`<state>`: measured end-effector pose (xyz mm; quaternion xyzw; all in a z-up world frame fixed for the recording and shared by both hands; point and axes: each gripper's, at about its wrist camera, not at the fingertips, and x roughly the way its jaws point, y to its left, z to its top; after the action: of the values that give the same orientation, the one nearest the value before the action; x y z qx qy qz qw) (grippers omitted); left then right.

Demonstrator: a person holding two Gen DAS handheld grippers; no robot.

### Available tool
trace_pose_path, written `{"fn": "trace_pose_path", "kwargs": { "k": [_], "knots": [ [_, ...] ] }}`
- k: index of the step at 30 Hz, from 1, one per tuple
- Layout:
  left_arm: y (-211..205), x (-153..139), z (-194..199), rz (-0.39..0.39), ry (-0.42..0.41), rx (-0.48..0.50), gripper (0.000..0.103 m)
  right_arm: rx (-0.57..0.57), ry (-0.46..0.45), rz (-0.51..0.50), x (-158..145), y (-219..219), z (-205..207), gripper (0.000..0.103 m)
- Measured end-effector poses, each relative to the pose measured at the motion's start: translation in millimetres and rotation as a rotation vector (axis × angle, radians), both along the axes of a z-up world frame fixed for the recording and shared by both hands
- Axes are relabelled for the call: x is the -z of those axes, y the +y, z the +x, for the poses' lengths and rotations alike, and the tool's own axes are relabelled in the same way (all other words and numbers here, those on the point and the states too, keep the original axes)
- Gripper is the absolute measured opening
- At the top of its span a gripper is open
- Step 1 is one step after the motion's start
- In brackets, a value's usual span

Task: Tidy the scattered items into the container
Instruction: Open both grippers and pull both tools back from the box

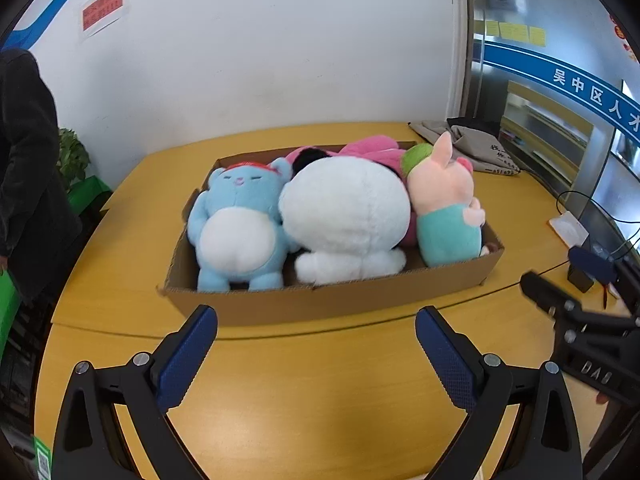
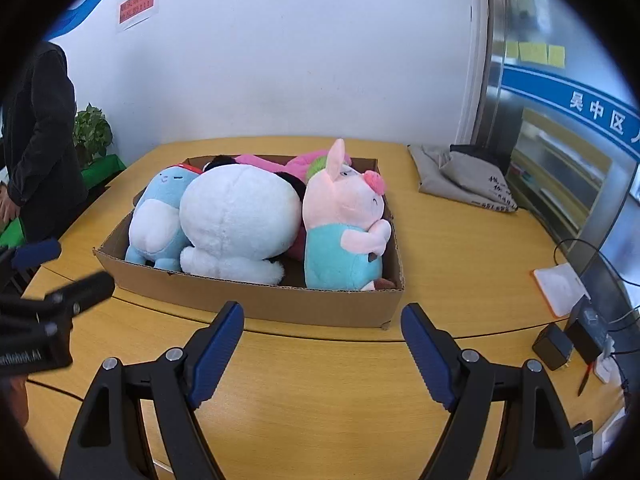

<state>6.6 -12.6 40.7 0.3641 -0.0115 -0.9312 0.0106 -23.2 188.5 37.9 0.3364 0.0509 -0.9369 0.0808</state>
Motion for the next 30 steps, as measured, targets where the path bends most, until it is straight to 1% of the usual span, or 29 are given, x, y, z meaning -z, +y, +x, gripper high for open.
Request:
{"fn": "trace_pose_path", "kwargs": {
  "k": [1, 5, 13, 30],
  "knots": [
    [-2.2, 1.7, 5.4, 0.001, -0.001, -0.007, 0.101, -0.001, 0.005, 0.002, -1.5, -1.1, 2.2, 0.081],
    [-7.7, 5.2, 19.0, 0.055, -0.003, -0.025, 0.101, 0.001, 0.015, 0.021, -5.1, -5.4, 8.6, 0.081],
    [-8.6, 13.1, 19.1, 0.108, -0.017, -0.036, 0.101, -0.001, -0.002, 0.029, -0.5, -5.8, 10.9, 0.081],
    [-6.5, 14.8, 19.7, 0.104, -0.024, -0.034, 0.101, 0.001, -0.018, 0.021, 4.6, -7.3, 17.7, 0.081]
  ]
}}
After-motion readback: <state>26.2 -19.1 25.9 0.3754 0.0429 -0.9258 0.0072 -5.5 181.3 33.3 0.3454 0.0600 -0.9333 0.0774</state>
